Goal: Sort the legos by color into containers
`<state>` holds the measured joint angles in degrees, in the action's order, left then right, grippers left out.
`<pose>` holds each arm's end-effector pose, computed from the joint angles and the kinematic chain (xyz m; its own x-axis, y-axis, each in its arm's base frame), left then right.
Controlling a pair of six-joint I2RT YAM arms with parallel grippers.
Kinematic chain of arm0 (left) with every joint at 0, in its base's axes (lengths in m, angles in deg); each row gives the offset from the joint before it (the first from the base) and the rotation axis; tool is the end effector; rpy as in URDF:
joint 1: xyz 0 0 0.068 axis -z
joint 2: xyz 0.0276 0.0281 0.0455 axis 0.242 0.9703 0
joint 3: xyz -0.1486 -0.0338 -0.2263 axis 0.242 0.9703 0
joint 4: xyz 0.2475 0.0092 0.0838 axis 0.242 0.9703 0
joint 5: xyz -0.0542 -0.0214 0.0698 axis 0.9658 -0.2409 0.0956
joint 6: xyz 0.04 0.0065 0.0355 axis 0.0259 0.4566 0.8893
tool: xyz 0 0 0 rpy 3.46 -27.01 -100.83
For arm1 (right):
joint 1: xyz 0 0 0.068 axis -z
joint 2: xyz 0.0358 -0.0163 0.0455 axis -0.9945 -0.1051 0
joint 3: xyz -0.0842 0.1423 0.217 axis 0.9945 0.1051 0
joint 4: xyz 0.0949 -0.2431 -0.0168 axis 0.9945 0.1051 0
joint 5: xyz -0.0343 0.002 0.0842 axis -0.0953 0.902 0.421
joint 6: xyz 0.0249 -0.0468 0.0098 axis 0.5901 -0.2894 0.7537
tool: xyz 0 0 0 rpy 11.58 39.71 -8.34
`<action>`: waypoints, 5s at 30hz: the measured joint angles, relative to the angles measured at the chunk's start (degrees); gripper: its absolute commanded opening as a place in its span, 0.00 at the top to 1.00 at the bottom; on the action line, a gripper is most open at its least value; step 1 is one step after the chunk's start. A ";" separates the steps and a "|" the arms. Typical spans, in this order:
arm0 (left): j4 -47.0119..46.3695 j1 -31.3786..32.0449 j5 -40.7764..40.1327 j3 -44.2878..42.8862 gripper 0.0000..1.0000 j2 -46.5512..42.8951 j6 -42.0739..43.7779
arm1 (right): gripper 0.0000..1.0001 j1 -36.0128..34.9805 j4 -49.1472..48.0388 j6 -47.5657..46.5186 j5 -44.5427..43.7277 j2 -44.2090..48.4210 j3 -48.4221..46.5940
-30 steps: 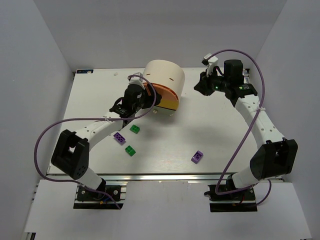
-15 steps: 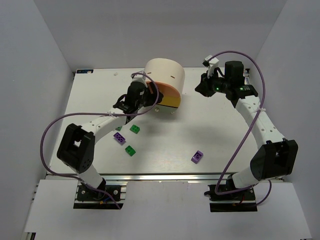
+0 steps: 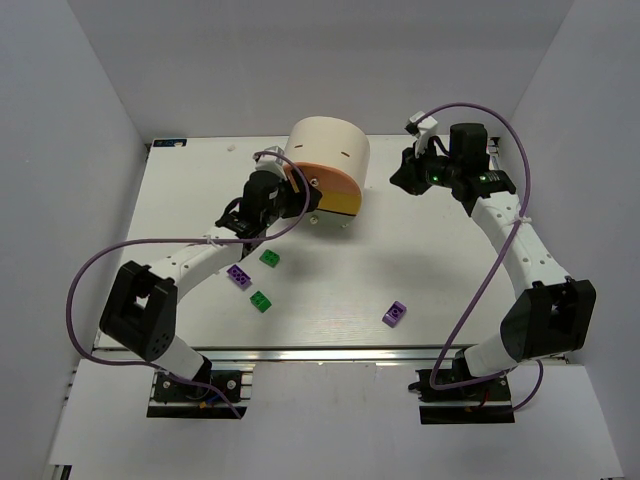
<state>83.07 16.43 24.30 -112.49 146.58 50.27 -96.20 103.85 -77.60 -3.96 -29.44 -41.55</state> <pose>0.3066 -0.1783 0.2729 -0.5299 -0.3437 -0.7753 0.2098 0.8326 -0.5126 0.3277 0.0892 0.3658 -0.2775 -0.2726 -0.9213 -0.7054 0.7088 0.0028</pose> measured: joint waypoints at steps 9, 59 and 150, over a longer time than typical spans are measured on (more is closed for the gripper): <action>-1.36 -0.33 1.16 -1.14 0.24 6.86 0.13 | 0.81 0.22 0.00 -0.02 0.11 0.02 0.02; -0.96 0.33 1.77 12.11 0.14 -9.25 -4.39 | 0.18 0.90 29.20 -50.21 24.70 1.31 4.07; 40.06 -10.64 -15.78 14.64 0.15 -10.01 -17.88 | 0.87 -22.60 0.28 -11.87 -11.52 -1.27 -2.36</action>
<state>123.14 5.78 8.52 -97.85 136.57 32.40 -118.80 104.14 -89.47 -15.48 -30.70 -43.91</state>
